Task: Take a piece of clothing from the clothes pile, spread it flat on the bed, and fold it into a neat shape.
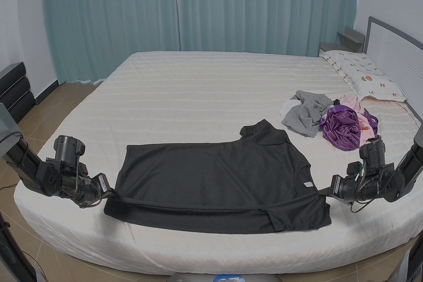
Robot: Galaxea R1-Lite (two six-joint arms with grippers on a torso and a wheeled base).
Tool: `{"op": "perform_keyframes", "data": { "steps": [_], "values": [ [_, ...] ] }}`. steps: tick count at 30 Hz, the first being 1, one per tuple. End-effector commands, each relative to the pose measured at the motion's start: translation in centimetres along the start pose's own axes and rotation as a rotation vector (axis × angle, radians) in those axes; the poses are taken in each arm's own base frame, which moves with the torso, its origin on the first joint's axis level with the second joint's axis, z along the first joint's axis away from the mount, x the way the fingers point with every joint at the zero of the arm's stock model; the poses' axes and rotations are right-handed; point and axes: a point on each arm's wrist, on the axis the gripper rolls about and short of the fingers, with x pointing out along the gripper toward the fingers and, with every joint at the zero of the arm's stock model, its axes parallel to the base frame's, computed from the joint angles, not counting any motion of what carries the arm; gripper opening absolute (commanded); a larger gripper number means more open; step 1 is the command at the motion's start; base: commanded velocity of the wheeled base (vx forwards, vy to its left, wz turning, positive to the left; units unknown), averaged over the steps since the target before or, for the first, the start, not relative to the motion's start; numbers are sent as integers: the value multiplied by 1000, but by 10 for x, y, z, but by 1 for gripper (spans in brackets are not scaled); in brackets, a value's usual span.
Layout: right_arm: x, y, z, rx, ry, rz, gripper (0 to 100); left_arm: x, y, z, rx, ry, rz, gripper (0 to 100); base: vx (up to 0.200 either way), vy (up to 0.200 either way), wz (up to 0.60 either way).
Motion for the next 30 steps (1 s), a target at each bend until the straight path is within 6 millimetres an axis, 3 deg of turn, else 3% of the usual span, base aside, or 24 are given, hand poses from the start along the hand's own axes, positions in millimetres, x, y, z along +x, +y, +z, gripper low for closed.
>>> {"op": "perform_keyframes", "data": {
  "steps": [1,6,15,25,30],
  "values": [
    [0,2,4,3,-19,10,0,0,1,0,-4,3,6,0,0,0,0],
    [-15,11,5,-18,-69,40,0,-11,1,-2,-4,-14,3,0,0,0,0],
    [-45,13,-10,-30,-92,54,0,-37,12,-19,0,-27,13,0,0,0,0],
    [-61,11,-33,-38,-63,52,0,-58,26,-44,43,-13,31,0,0,0,0],
    [-65,12,-33,-43,-88,65,0,-64,31,-50,52,-15,38,0,0,0,0]
  ]
}}
